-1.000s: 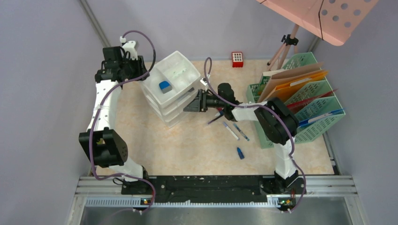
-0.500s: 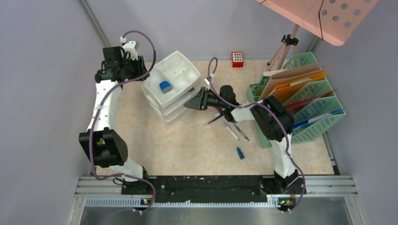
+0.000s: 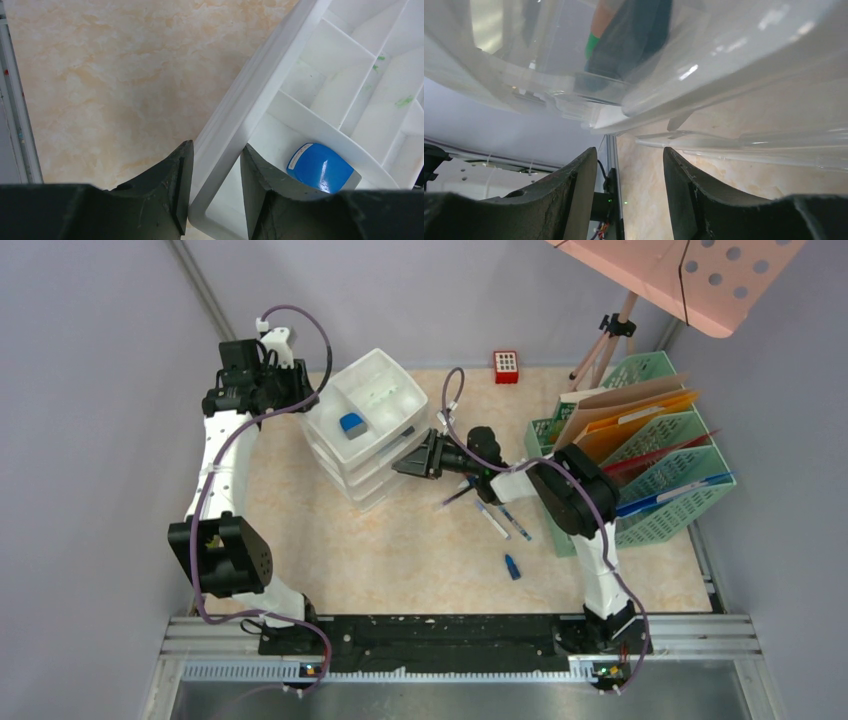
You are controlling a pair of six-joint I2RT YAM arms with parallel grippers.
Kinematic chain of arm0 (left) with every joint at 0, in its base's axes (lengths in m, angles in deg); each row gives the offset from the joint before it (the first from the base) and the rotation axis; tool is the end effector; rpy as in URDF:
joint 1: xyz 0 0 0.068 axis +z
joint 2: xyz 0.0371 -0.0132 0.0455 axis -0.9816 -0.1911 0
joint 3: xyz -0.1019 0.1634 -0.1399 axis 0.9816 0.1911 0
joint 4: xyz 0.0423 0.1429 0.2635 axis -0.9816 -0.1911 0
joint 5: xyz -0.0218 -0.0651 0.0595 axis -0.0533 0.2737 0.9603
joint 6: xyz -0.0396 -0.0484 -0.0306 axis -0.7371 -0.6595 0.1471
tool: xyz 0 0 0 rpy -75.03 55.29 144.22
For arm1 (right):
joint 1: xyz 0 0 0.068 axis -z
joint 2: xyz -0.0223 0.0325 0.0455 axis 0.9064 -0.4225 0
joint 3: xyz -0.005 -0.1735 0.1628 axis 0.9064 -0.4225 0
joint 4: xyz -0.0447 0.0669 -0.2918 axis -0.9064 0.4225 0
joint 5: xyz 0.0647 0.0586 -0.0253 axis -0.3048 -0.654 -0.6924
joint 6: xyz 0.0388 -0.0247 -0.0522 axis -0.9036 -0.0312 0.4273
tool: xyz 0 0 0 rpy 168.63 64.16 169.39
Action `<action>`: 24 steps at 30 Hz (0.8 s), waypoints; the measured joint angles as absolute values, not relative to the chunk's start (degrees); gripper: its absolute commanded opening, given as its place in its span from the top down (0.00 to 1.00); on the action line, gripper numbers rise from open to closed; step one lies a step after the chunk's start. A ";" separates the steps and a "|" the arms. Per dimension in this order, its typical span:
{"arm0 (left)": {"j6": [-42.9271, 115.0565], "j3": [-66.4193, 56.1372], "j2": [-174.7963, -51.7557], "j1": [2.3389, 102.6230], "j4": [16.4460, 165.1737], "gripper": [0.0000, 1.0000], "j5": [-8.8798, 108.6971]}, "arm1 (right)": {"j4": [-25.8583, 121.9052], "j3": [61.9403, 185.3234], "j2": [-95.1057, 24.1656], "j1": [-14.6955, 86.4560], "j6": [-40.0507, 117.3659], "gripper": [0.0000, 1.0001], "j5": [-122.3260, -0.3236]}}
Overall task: Organize the desk
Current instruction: Open the drawer in the storage box.
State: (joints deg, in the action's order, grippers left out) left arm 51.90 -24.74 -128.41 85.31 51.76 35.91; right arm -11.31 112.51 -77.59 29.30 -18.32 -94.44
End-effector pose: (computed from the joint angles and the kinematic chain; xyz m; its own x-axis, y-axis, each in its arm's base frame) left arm 0.4118 0.0241 0.3337 -0.5635 0.0066 -0.8261 0.2461 0.9559 -0.1603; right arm 0.3543 0.3002 0.0889 -0.8720 0.2102 -0.4422 -0.4300 0.1029 0.8969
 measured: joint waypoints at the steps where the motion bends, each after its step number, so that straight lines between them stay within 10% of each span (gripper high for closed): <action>1: 51.90 -24.74 -128.41 85.31 51.76 0.57 35.91 | -11.68 112.55 -78.09 29.30 -18.49 0.49 -94.30; 24: 51.85 -24.74 -128.41 85.31 51.67 0.57 35.56 | -18.15 114.80 -82.88 30.18 -25.09 0.50 -94.37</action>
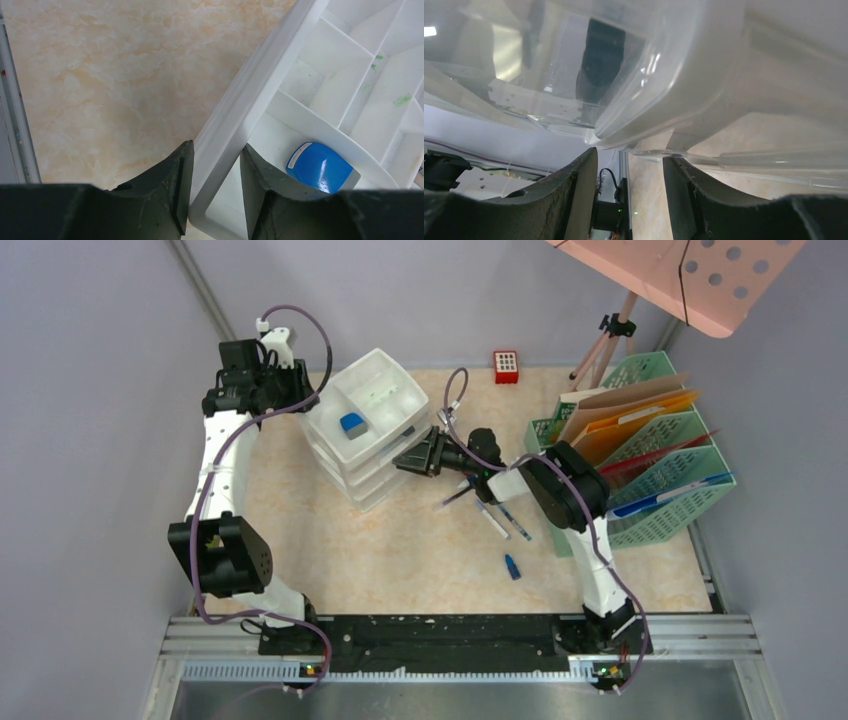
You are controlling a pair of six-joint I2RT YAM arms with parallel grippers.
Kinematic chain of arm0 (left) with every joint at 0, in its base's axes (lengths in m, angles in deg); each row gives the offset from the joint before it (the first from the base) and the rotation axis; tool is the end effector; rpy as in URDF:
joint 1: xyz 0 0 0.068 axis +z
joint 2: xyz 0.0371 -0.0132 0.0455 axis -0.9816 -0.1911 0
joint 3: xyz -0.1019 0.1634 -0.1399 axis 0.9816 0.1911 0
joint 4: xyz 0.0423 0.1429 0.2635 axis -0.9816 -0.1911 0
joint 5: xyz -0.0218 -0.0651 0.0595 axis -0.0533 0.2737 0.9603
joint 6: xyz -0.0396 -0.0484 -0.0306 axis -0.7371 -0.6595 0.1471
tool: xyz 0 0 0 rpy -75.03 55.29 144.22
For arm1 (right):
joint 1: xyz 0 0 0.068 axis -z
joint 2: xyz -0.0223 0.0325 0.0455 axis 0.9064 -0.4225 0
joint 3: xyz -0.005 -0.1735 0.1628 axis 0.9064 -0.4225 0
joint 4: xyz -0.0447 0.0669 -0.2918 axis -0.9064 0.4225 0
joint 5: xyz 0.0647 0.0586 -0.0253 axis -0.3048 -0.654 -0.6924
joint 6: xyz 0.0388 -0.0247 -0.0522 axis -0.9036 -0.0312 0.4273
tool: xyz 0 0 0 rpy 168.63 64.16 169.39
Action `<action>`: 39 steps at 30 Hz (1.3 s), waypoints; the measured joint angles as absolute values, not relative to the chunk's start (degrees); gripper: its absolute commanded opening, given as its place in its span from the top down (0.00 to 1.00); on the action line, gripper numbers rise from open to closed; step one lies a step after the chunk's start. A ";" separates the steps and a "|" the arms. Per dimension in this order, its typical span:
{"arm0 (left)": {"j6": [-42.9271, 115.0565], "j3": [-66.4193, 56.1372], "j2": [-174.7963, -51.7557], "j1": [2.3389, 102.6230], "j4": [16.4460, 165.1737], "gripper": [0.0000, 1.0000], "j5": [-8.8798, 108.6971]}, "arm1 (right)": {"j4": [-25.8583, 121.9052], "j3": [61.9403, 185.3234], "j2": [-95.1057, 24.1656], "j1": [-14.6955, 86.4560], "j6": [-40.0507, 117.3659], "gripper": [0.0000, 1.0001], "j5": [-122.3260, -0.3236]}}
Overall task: Organize the desk
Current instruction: Open the drawer in the storage box.
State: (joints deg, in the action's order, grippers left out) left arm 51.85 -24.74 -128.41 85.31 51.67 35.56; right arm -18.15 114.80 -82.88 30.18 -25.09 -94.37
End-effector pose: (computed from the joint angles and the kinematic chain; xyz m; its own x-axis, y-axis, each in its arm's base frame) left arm 0.4117 0.0238 0.3336 -0.5647 0.0055 -0.8253 0.2501 0.9541 -0.1648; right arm 0.3632 0.2977 0.0742 -0.8933 0.2496 -0.3737 -0.3743 0.0470 0.9261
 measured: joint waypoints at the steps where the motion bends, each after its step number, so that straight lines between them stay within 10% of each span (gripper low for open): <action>1: 51.85 -24.74 -128.41 85.31 51.67 0.57 35.49 | -18.55 115.15 -83.20 30.24 -25.40 0.50 -94.37; 39: 51.44 -25.72 -129.40 84.70 51.08 0.71 35.03 | -37.28 113.91 -89.59 31.16 -41.77 0.59 -94.65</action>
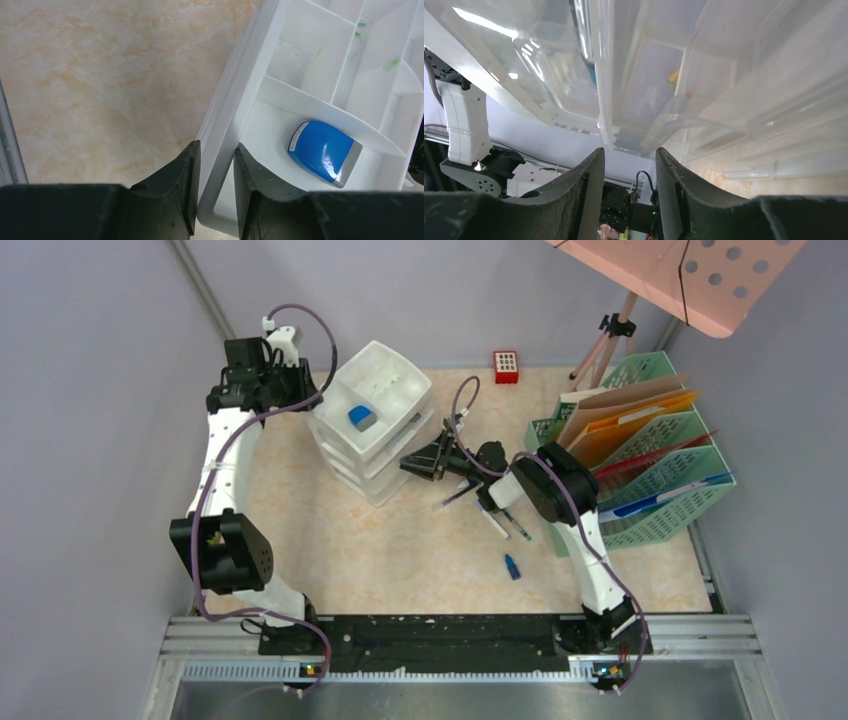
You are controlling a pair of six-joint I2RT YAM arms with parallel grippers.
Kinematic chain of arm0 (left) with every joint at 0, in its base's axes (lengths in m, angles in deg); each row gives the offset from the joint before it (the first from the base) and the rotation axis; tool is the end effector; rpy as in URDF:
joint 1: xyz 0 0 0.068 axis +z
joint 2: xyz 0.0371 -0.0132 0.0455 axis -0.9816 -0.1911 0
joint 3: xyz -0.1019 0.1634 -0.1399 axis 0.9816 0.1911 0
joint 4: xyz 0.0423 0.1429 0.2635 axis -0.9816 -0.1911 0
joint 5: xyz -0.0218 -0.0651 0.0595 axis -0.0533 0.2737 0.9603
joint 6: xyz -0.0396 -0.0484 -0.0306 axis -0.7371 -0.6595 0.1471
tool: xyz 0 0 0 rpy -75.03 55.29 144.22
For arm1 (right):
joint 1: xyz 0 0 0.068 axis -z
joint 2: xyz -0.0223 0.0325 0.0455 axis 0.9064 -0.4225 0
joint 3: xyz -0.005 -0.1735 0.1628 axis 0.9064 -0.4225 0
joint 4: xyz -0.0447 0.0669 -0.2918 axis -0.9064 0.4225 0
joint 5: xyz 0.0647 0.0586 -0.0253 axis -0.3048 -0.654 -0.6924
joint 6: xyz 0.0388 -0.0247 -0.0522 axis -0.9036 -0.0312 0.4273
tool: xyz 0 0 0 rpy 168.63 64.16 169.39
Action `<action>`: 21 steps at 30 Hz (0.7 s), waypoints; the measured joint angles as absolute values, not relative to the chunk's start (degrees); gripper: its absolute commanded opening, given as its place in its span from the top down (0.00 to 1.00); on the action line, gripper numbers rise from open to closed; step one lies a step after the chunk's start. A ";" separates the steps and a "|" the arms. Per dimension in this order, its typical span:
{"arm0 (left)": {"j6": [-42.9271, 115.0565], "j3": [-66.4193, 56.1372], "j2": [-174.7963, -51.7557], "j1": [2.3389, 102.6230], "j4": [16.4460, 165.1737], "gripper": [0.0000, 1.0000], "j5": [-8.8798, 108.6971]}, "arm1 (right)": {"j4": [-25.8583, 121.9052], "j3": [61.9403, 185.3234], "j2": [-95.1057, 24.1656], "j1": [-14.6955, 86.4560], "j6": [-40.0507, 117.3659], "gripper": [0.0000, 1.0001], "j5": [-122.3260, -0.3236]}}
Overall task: Organize the desk
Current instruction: Open the drawer in the storage box.
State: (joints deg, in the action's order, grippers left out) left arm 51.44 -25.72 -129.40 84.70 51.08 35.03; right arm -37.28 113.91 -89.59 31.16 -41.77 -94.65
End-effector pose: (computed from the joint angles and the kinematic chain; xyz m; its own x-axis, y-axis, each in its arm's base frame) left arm 0.4149 0.0192 0.3326 -0.5745 0.0036 -0.8185 0.2616 0.9484 -0.1794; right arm 0.3550 0.2828 0.0564 -0.9338 0.2819 -0.2205 -0.2661 -0.1347 0.9545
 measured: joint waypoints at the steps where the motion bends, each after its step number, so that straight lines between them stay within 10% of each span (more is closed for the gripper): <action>1: 51.46 -25.79 -129.44 84.65 51.08 0.72 35.03 | -37.32 113.86 -89.59 31.12 -41.75 0.59 -94.74; 11: 51.94 -26.01 -129.70 84.48 51.41 1.00 35.84 | -38.55 113.10 -89.59 31.05 -41.79 0.59 -95.55; 21: 54.96 -28.06 -130.84 84.50 49.66 1.00 36.02 | -37.28 109.12 -87.22 32.47 -37.33 0.59 -96.40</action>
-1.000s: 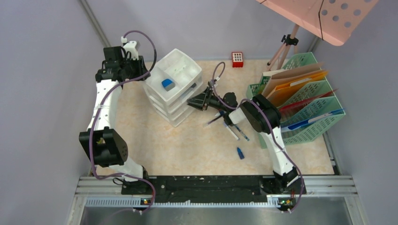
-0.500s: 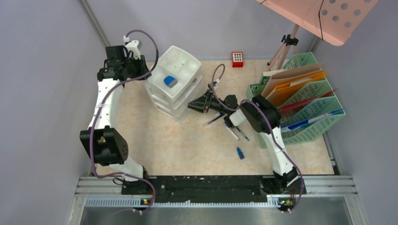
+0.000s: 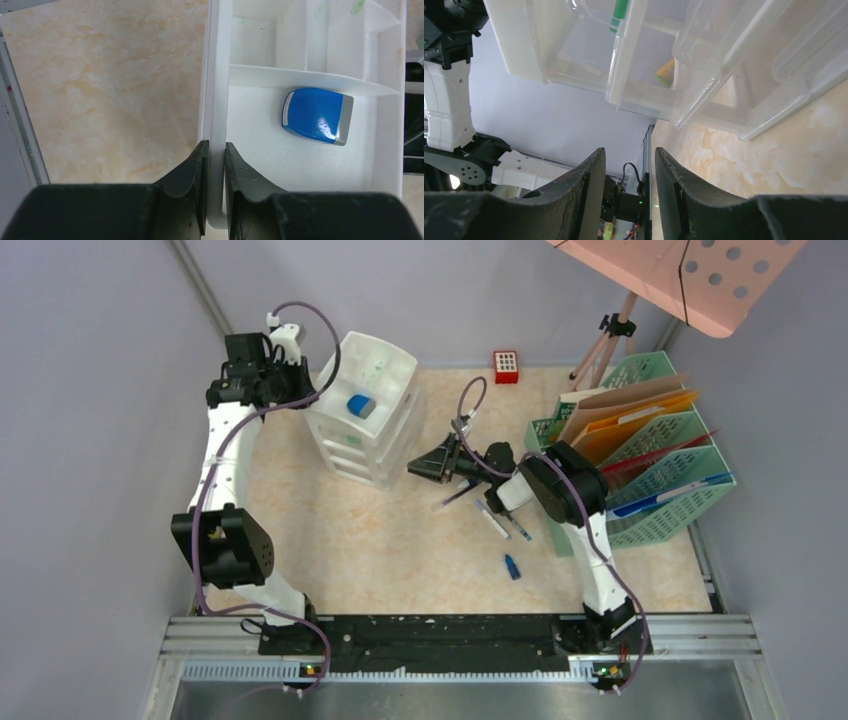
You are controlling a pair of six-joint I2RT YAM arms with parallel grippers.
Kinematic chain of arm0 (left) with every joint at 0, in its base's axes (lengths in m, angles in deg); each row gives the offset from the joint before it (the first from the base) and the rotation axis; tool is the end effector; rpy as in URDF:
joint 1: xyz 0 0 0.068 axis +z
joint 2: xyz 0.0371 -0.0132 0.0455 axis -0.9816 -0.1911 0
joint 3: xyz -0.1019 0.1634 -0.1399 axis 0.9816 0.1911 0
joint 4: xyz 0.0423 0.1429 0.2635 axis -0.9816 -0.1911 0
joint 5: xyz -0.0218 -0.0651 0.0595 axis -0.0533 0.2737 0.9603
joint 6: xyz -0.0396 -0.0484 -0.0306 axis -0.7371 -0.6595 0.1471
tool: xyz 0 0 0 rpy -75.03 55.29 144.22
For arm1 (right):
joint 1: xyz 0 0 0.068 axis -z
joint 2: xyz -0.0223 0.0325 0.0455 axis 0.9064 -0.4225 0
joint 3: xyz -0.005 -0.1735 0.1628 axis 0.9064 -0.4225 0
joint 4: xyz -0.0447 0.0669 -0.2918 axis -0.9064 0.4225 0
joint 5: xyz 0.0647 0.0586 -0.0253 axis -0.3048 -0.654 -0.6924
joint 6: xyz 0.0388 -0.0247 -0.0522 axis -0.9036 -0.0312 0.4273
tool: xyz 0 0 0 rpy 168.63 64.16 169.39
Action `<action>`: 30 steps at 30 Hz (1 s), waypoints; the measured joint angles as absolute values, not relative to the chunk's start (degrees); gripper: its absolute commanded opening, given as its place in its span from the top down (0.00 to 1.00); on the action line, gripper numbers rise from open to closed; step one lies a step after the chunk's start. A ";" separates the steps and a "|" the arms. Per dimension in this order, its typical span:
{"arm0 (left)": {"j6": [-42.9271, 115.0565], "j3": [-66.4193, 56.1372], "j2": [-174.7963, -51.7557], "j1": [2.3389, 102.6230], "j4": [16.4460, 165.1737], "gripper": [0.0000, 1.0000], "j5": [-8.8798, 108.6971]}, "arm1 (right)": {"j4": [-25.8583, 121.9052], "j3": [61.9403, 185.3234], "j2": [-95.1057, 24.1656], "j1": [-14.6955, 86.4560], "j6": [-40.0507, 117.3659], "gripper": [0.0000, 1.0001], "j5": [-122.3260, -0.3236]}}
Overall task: Organize the desk
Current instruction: Open the drawer in the storage box.
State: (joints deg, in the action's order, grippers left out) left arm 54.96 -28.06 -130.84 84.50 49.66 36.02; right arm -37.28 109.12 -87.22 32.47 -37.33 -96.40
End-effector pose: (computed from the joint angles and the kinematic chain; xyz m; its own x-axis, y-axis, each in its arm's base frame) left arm 0.4191 0.0191 0.3357 -0.5663 0.0637 -0.8217 0.2853 0.9505 -0.1229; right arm 0.3461 0.2664 0.0514 -0.9211 0.2770 -0.2735 -0.3075 -0.0870 0.9476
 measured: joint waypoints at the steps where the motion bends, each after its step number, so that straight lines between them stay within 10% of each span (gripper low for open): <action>1: 55.83 -28.87 -131.21 84.50 48.74 1.00 35.73 | -36.51 108.73 -86.33 32.87 -36.55 0.59 -96.43; 30: 70.10 -35.82 -132.15 84.94 31.26 1.00 31.80 | -22.94 114.19 -82.98 35.10 -27.74 0.53 -95.29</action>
State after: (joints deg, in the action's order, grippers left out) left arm 70.10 -35.82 -132.15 84.94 31.26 31.80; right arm -22.94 114.19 -82.98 35.10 -27.74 -95.29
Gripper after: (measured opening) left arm 0.185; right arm 0.468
